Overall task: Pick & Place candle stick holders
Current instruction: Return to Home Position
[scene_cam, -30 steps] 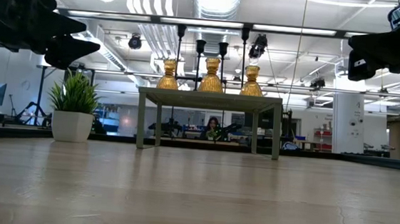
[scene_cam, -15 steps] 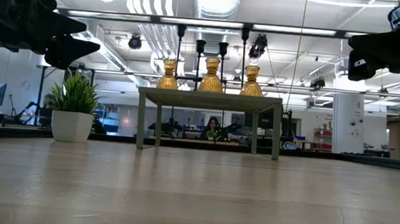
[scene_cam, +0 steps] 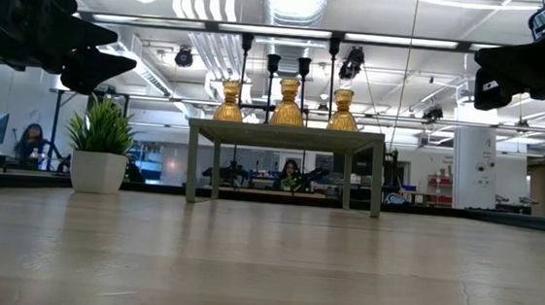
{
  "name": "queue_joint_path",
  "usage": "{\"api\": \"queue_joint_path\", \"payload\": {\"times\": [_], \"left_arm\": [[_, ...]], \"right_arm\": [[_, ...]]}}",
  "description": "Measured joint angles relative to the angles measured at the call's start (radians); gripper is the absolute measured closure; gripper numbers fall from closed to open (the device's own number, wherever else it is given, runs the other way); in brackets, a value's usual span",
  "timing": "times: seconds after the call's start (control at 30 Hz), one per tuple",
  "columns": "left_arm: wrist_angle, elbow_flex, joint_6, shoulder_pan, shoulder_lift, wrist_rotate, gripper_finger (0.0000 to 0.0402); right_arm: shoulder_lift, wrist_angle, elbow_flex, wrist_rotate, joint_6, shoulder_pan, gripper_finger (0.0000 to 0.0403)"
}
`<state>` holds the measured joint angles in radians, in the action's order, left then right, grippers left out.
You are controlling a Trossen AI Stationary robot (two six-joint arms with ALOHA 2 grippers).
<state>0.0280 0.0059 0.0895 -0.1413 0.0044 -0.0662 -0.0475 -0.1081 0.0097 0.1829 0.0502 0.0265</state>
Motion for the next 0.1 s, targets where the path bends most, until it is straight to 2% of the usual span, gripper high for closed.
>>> {"api": "queue_joint_path", "payload": {"times": [0.1], "left_arm": [[0.0,0.0,0.0,0.0,0.0,0.0,0.0076]], "right_arm": [[0.0,0.0,0.0,0.0,0.0,0.0,0.0394]]}}
